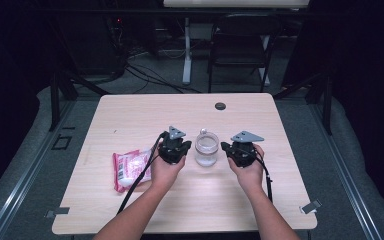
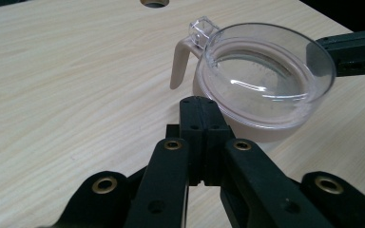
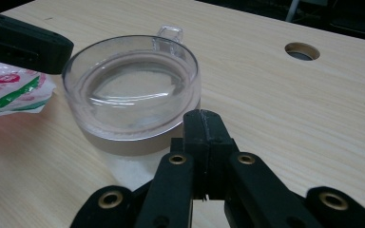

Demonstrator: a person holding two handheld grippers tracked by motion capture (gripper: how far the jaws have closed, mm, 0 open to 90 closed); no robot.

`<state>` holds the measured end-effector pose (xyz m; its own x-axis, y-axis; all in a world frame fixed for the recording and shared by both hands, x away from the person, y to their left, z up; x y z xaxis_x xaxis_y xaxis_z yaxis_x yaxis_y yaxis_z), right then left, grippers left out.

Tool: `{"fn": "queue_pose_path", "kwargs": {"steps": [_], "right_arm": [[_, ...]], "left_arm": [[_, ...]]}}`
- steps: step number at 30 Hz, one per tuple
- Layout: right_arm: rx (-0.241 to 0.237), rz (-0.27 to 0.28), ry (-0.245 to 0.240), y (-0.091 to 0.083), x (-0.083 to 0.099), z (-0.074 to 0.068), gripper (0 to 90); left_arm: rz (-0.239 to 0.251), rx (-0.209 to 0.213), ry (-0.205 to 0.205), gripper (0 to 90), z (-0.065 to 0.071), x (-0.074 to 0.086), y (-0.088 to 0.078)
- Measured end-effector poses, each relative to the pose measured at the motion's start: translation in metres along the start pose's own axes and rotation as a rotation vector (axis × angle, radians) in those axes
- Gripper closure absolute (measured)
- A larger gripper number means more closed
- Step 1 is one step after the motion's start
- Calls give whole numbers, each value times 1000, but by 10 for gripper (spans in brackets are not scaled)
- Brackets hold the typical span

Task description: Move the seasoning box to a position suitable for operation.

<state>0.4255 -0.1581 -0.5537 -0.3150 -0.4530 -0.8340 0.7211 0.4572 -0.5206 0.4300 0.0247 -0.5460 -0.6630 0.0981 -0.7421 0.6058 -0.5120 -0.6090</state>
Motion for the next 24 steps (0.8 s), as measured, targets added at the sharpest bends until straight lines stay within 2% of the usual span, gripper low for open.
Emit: {"fn": "queue_pose_path", "kwargs": {"steps": [7,13,18,20,24], "right_arm": [[-5,-3,45,9,4,5,900],[-5,-12,37,13,4,6,900],[-17,-8,37,17,3,5,900],[-10,-14,20,17,3,4,900],[-23,-14,28,16,4,4,900]], "left_arm": [[-18,-24,-6,900,2,3,14],[-32,-49,10,900,3,6,20],[-38,-53,-3,900,1,6,23],[-41,-47,-5,900,1,5,23],[-45,-46,1,900,1,5,23]]}}
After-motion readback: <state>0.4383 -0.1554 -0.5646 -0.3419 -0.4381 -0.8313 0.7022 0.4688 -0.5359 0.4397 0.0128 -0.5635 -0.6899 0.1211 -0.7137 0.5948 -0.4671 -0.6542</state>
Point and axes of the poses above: each handheld gripper's, and its own axes: y roughly forward along the jaws, x roughly out of its underside, z roughly to its right, the point moved 6 cm from there along y, roughly forward along the jaws, and after that the axes turned 14 degrees about -y, right-handed, at the moved point
